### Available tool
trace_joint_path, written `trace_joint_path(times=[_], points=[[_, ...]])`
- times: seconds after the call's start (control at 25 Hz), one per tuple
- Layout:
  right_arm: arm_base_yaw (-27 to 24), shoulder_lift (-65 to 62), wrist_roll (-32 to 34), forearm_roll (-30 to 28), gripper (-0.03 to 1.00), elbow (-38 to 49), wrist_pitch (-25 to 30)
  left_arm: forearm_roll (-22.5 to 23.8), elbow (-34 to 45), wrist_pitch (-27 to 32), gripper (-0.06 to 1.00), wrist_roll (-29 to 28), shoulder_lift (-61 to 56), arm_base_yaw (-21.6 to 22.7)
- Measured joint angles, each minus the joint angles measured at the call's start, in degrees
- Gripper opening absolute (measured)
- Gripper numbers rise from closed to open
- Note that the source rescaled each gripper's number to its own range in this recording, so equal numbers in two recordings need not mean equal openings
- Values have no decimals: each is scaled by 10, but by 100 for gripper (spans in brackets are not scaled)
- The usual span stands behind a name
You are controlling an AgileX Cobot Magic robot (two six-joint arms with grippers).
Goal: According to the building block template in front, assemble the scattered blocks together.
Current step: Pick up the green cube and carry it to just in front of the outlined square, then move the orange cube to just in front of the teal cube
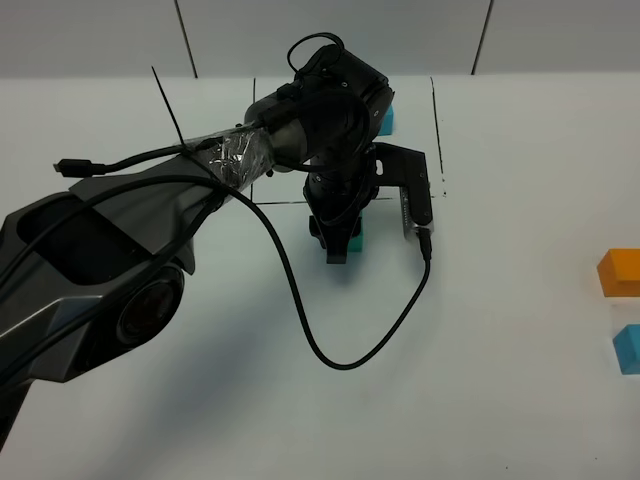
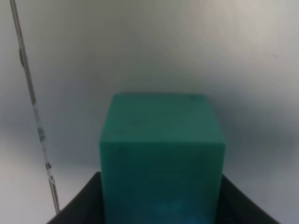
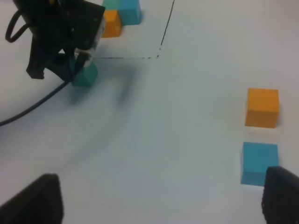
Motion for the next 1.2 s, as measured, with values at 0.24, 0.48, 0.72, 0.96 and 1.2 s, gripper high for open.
trace_joint_path(times=[0.24,0.48,0.72,0.96,1.2], points=[[0,0,0,0,73,0,0,-21,0,0,0,1,0,1],[0,0,0,0,73,0,0,-37,0,0,0,1,0,4],[0,0,0,0,73,0,0,-35,0,0,23,1,4,4],[0,0,0,0,73,0,0,-5,0,0,81,-2,-12,4],[0,0,0,0,73,0,0,-1,0,1,99,-96,-72,4]])
